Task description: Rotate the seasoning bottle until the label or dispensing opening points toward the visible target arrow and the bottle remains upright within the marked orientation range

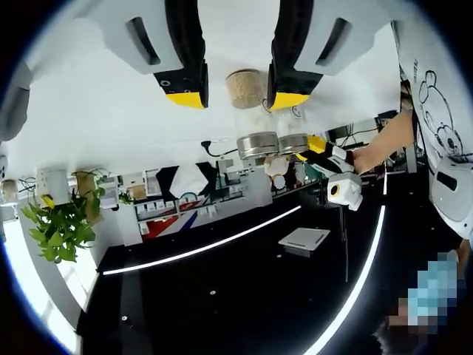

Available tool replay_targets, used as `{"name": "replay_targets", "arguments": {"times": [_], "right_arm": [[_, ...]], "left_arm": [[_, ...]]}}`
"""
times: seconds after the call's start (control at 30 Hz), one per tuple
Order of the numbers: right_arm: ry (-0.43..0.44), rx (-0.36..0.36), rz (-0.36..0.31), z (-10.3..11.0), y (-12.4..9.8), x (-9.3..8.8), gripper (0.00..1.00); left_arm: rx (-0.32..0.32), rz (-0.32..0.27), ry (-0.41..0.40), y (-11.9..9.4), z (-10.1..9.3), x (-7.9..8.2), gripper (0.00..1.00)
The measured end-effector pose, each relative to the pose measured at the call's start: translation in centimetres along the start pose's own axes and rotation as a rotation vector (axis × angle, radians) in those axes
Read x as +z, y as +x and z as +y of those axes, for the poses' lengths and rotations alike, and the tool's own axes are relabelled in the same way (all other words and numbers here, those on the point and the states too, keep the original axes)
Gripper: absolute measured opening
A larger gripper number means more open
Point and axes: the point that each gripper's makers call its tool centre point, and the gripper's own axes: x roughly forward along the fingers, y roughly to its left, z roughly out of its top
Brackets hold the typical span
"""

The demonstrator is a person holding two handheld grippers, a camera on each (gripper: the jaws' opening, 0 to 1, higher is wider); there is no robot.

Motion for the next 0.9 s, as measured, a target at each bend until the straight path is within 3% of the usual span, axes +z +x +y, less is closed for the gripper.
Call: {"name": "replay_targets", "arguments": {"times": [0.6,0.9], "right_arm": [[0.006,-0.006,0.013,0.1,-0.2,-0.5,0.29],[0.009,-0.006,0.019,0.0,-0.2,-0.7,0.29]], "left_arm": [[-0.029,-0.016,-0.069,0.3,-2.0,-1.8,0.32],[-0.031,-0.047,-0.084,-0.1,-2.7,-1.8,0.32]]}}
